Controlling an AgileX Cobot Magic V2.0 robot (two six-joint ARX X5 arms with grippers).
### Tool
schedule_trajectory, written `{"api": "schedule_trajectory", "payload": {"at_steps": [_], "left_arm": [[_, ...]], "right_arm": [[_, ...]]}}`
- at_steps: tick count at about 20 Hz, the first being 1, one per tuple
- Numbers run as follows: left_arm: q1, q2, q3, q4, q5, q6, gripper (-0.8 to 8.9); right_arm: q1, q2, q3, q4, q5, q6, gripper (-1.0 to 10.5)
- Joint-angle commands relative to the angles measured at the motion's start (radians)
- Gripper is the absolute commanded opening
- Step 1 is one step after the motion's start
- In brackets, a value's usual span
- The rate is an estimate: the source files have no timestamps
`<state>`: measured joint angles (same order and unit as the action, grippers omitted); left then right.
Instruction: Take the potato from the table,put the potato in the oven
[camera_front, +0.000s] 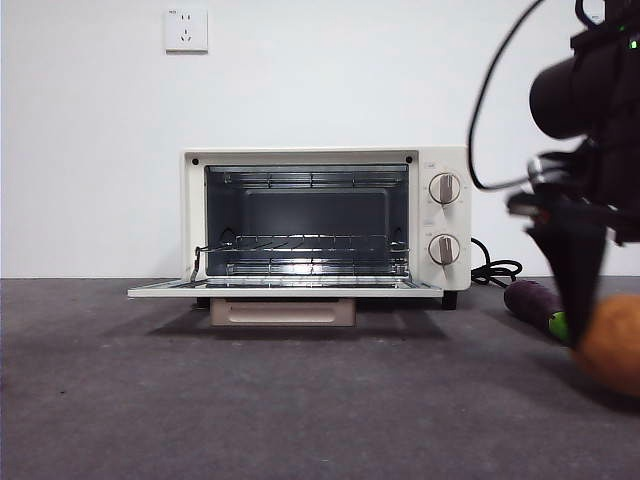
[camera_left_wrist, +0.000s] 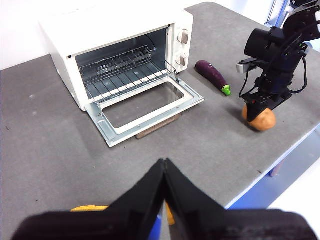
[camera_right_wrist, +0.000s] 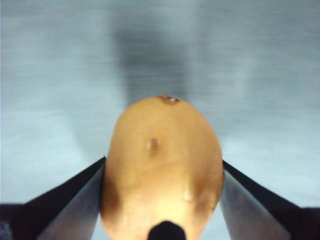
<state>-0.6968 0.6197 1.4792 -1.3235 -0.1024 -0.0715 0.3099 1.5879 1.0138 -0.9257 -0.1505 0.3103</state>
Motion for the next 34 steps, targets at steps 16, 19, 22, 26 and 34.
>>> {"api": "schedule_trajectory", "payload": {"at_steps": [16,19,22,26,34], "left_arm": [[-0.003,-0.003,-0.007,0.005,-0.083,0.083,-0.05],[-0.003,-0.004,-0.007,0.005,-0.102,0.122,-0.05],[-0.003,-0.004,-0.007,0.005,-0.19,0.132,-0.05],[-0.003,-0.004,-0.007,0.005,-0.212,0.132,-0.05],[-0.003,-0.004,-0.007,0.005,-0.213,0.146,-0.05]], "right_arm": [[0.245,0.138,0.473,0.326,-0.095,0.039,-0.1],[0.247,0.254,0.591,0.323,-0.083,0.039,-0.1],[0.247,0.352,0.7,0.323,-0.053,0.039,-0.1],[0.247,0.462,0.844,0.319,0.013,0.051,-0.1],[0.246,0.612,0.992,0.314,0.089,0.06,-0.1]]}}
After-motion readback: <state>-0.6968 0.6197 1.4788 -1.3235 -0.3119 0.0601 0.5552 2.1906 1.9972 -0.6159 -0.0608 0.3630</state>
